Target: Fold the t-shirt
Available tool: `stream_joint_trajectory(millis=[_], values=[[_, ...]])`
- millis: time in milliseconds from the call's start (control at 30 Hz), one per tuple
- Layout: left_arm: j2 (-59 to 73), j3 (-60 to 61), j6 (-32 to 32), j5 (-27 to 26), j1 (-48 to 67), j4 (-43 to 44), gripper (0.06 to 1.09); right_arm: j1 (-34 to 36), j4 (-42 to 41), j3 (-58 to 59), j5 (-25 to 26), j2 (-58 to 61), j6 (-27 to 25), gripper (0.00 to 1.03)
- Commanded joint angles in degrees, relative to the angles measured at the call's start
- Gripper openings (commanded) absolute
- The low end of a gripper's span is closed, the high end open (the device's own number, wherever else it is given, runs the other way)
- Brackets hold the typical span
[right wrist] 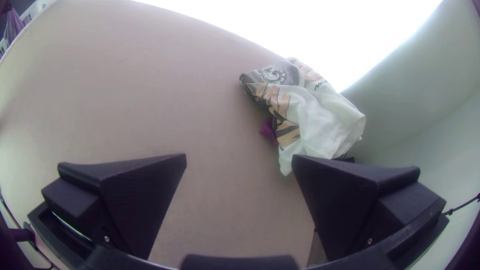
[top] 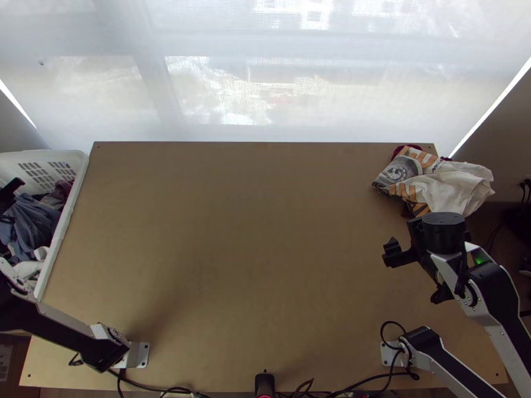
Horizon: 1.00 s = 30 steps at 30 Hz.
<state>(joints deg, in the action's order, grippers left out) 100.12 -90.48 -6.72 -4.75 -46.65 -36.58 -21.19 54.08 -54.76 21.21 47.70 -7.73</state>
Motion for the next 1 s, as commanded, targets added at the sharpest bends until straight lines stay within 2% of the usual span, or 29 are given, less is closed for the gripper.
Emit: stream_joint_trajectory(millis=[0, 233, 533, 700, 800, 967], values=[[-23.3, 2.5, -1.5, -9.7, 5.3, -6.0, 0.10, -2.1, -0.5, 1.3, 0.1, -2.1, 0.0, 0.98], [-37.0, -3.2, -0.6, -9.7, 20.7, -8.6, 0.10, -4.7, -0.6, 5.6, 0.1, -7.1, 0.0, 0.98], [-35.2, -15.3, -3.4, -9.6, 52.7, -15.5, 0.10, -5.4, 0.0, 5.7, 0.2, -9.9, -2.3, 0.98], [-34.1, -7.4, -6.6, -9.7, 68.6, -16.6, 0.10, -5.4, 0.0, 4.7, 0.5, -9.8, -4.2, 0.98], [-33.4, -2.4, -6.3, -9.7, 77.1, -15.4, 0.10, -4.6, 0.0, 4.2, 1.2, -9.7, -5.4, 0.98], [-28.3, -1.7, -3.8, -9.1, 88.0, -14.5, 0.10, 0.0, 0.0, 3.5, 2.6, -10.2, -7.7, 0.98]])
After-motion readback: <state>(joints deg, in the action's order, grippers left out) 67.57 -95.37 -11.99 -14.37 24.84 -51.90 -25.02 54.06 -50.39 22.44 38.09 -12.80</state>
